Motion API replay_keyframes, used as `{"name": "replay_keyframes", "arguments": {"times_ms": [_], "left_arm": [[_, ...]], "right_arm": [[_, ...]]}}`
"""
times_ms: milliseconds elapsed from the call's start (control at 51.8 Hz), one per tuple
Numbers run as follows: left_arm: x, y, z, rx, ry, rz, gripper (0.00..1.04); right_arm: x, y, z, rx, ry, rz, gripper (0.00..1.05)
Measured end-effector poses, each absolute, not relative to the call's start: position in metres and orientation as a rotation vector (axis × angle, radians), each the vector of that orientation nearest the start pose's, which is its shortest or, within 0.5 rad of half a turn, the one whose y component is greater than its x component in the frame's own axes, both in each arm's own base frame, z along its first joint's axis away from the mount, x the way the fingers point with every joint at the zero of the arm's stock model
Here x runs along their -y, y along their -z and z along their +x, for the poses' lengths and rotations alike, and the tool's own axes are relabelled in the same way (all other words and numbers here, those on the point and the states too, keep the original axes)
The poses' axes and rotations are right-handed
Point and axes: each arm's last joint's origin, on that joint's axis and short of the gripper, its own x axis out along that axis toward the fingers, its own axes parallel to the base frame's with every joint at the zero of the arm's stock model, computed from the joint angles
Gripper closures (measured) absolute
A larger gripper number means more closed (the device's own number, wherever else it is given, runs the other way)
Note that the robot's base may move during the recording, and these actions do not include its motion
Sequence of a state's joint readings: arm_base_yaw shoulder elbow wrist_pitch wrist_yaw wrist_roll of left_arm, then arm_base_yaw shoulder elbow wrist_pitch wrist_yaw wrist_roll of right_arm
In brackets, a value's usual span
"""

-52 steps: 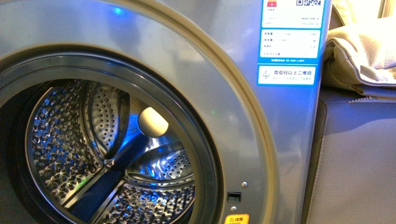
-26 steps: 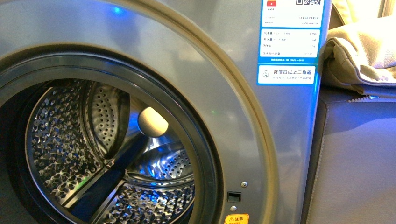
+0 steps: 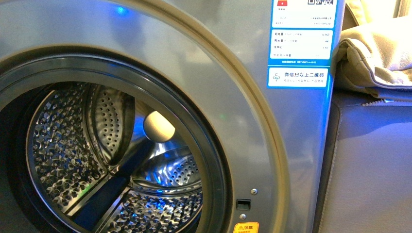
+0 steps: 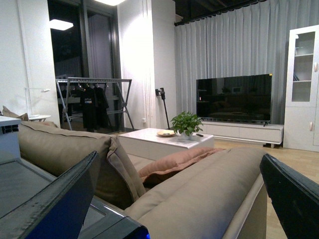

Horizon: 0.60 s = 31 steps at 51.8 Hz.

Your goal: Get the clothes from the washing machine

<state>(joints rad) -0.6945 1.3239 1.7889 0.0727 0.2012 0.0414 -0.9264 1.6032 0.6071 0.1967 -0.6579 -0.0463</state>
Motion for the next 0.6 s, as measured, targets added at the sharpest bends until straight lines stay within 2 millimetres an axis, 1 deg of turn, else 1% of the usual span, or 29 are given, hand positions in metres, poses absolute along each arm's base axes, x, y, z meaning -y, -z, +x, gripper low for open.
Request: {"name": "replay_keyframes", "arguments": {"times_ms": [97, 155, 270, 406, 444, 580, 599], "left_arm": [[0.152, -0.572, 0.173, 0.557, 0.862, -0.098, 0.07], [0.152, -0.572, 0.173, 0.557, 0.862, -0.098, 0.07], [0.152, -0.572, 0.173, 0.556, 0.862, -0.098, 0.07], [0.152, -0.572, 0.173, 0.557, 0.862, -0.098, 0.07], [0.152, -0.572, 0.173, 0.557, 0.862, -0.098, 0.07], [0.152, -0.572, 0.173, 0.557, 0.863, -0.098, 0.07], [0.152, -0.572, 0.173, 0.557, 0.863, -0.098, 0.07]], "right_arm": [[0.205, -0.151, 0.178, -0.532, 0.222, 0.513, 0.08], [0.203, -0.160, 0.176, -0.529, 0.219, 0.509, 0.08], [0.199, -0.166, 0.169, -0.572, 0.199, 0.521, 0.08], [0.195, -0.174, 0.154, -0.622, 0.156, 0.451, 0.08], [0.196, -0.179, 0.149, -0.630, 0.140, 0.412, 0.08], [0.196, -0.193, 0.133, -0.649, 0.081, 0.179, 0.08], [0.196, -0.195, 0.131, -0.650, 0.068, 0.125, 0.08]]}}
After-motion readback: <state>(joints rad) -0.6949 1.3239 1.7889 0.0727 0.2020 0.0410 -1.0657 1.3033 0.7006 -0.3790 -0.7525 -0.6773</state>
